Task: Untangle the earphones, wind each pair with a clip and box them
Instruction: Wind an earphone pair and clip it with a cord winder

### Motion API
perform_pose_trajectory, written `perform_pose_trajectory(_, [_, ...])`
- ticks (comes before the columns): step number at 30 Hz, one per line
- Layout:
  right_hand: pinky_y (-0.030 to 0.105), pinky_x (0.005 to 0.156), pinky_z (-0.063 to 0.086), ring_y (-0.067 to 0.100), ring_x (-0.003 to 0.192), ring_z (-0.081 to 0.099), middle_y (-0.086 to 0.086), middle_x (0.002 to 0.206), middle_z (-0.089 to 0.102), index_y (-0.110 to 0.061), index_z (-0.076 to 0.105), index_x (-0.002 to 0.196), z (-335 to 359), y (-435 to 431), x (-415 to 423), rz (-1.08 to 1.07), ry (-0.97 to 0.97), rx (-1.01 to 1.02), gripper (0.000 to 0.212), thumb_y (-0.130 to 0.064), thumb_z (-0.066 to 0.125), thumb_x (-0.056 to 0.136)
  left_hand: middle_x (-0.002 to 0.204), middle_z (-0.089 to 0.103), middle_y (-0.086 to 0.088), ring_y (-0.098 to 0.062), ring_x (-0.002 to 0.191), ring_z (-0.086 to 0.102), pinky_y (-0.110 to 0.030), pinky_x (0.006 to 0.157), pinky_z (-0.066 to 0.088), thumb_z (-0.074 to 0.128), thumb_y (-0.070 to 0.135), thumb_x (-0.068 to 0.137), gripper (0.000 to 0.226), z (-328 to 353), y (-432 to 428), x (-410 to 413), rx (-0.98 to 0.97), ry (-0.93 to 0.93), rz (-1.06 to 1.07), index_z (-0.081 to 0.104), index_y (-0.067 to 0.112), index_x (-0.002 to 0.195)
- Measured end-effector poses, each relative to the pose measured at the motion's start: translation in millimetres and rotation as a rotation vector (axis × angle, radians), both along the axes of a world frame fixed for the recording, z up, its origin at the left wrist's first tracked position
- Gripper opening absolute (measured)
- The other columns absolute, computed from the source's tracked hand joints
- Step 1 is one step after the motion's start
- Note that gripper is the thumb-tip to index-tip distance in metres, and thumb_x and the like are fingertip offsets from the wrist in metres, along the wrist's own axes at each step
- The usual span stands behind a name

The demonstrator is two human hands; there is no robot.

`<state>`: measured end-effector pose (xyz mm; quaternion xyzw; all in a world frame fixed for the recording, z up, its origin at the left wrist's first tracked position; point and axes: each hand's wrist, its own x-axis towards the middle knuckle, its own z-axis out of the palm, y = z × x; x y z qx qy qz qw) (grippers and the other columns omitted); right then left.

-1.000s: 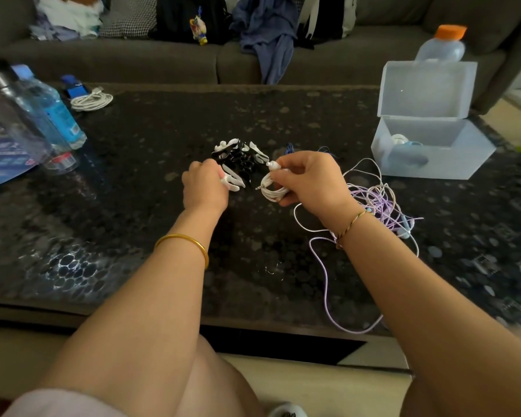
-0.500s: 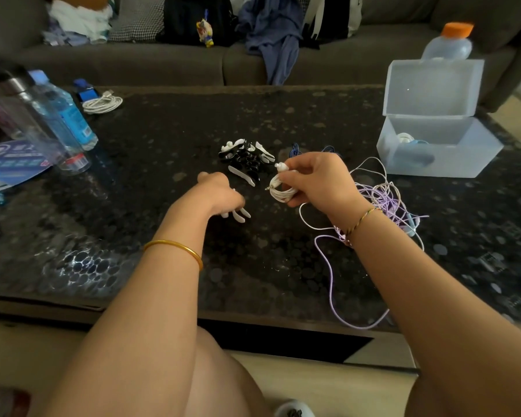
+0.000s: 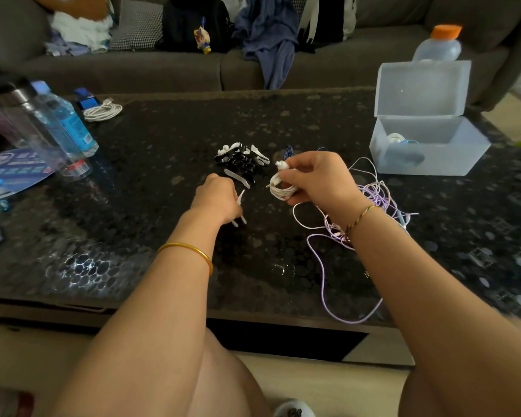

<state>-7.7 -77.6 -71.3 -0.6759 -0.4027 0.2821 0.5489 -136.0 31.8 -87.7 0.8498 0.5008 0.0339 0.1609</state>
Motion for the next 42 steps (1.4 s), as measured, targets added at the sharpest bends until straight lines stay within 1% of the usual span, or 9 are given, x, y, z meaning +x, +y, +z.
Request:
perform_pose_trajectory(4, [0.021,0.05,0.055,0.016,0.056,0.062,0.01,0.075,0.065,-0.004,0.066,0.091,6.2,-4.5,-0.7,-0.003,0.057,0.048,0.004,-0.004,0.062,0.088,0.073,0.062,0.003,-0.008,0.066,0.062,-0.027,0.059,0.057,0.047,0.006,0.093,0.015,20.8,-12.1,12.5,-0.308,-0.485,-0.001,0.057,0.003,0.082])
perform_pose_trajectory(7, [0.021,0.052,0.056,0.013,0.058,0.062,0.008,0.075,0.065,-0.002,0.065,0.093,13.6,-10.7,3.1,-0.014,0.135,0.102,0.006,-0.003,0.061,0.089,0.09,0.054,-0.006,-0.015,0.075,0.056,-0.025,0.056,0.051,0.035,0.004,0.096,0.024,36.0,-24.7,22.9,-0.566,-0.71,0.031,0.055,0.01,0.084])
perform_pose_trajectory(11, [0.022,0.055,0.057,0.013,0.063,0.064,0.008,0.079,0.066,0.0,0.065,0.1,18.6,-21.1,10.0,-0.052,0.156,0.115,0.013,-0.005,0.061,0.09,0.086,0.043,-0.003,-0.01,0.069,0.041,-0.023,0.058,0.04,0.039,0.007,0.097,0.02,52.7,-40.8,29.8,-0.728,-0.86,0.066,0.056,0.012,0.106])
perform_pose_trajectory(17, [0.02,0.054,0.056,0.015,0.067,0.065,0.01,0.086,0.065,0.003,0.062,0.111,27.1,-28.3,26.2,-0.116,0.267,0.139,0.023,-0.007,0.06,0.09,0.088,0.046,0.003,-0.009,0.072,0.04,-0.024,0.066,0.043,0.05,0.038,0.097,0.035,56.5,-48.2,37.7,-0.685,-0.79,-0.002,0.05,0.009,0.117])
perform_pose_trajectory(22, [0.02,0.057,0.056,0.014,0.072,0.066,0.008,0.086,0.066,-0.001,0.064,0.108,31.9,-29.7,27.8,-0.12,0.314,0.206,0.019,-0.008,0.06,0.09,0.09,0.052,0.0,-0.009,0.072,0.047,-0.03,0.071,0.048,0.039,0.037,0.101,0.032,51.8,-41.6,40.1,-0.409,-0.675,-0.113,0.053,0.011,0.114])
perform_pose_trajectory(26, [0.021,0.056,0.056,0.014,0.071,0.066,0.008,0.084,0.067,-0.002,0.064,0.105,32.9,-28.5,23.3,-0.12,0.326,0.284,0.016,-0.008,0.06,0.09,0.102,0.058,-0.003,-0.018,0.087,0.063,-0.033,0.076,0.056,0.039,0.031,0.102,0.022,50.3,-43.4,41.9,-0.312,-0.641,-0.173,0.055,0.017,0.109])
perform_pose_trajectory(29, [0.02,0.056,0.056,0.014,0.073,0.068,0.007,0.086,0.068,-0.002,0.064,0.107,31.9,-27.6,19.2,-0.149,0.245,0.307,0.018,-0.009,0.06,0.09,0.114,0.048,-0.001,-0.018,0.095,0.062,-0.026,0.065,0.056,0.041,0.026,0.102,0.023,51.0,-45.8,45.0,-0.27,-0.683,-0.186,0.058,0.014,0.112])
perform_pose_trajectory(33, [0.022,0.058,0.056,0.015,0.08,0.07,0.006,0.089,0.069,-0.006,0.065,0.104,29.1,-25.5,16.6,-0.207,0.113,0.328,0.015,-0.011,0.061,0.091,0.116,0.059,-0.002,-0.014,0.099,0.061,-0.028,0.071,0.058,0.042,0.024,0.102,0.026,52.4,-45.2,43.7,-0.343,-0.703,-0.218,0.059,0.017,0.121])
perform_pose_trajectory(42, [0.023,0.06,0.057,0.014,0.079,0.07,0.001,0.085,0.07,-0.018,0.065,0.095,31.6,-27.2,19.8,-0.269,0.031,0.347,0.008,-0.013,0.062,0.09,0.109,0.064,0.001,-0.012,0.098,0.064,-0.023,0.074,0.058,0.051,0.017,0.098,0.015,54.8,-47.9,38.3,-0.509,-0.827,-0.241,0.062,0.02,0.107])
